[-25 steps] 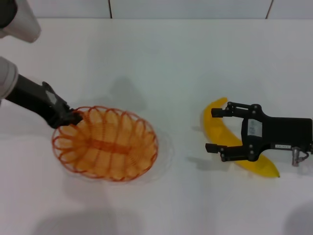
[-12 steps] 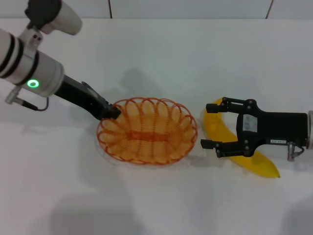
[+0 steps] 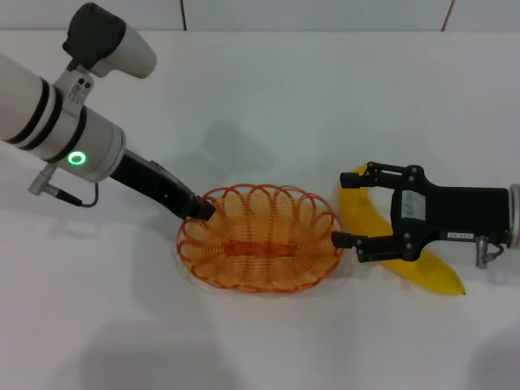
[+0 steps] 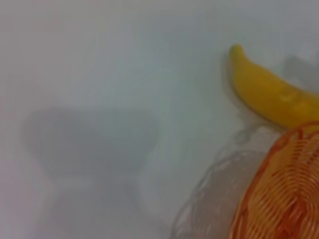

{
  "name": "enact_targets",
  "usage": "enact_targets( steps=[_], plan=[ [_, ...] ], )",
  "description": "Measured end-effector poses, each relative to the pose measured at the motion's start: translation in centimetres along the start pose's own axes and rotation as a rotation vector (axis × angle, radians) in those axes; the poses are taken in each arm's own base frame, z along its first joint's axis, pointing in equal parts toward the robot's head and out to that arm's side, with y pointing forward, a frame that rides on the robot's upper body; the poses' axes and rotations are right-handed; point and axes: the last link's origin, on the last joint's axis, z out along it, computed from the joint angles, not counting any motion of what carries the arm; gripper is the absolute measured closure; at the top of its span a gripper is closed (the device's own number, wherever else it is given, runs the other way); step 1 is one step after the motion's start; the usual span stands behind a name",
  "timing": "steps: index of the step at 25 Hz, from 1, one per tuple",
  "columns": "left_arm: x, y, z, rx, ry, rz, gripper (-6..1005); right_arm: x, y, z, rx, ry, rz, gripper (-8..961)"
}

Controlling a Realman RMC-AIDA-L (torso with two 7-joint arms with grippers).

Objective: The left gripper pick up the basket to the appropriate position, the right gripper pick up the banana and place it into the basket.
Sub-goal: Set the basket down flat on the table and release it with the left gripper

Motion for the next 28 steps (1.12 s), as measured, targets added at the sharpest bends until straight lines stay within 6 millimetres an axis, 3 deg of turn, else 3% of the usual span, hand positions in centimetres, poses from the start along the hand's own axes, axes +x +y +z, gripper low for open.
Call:
enact_targets(
  steps=[28],
  plan=[
    [0.0,-0.38,-0.17,0.028,-0.016,-0.001,885,-0.08,-0.11,0.06,0.0,0.001,-0.004,95]
  ],
)
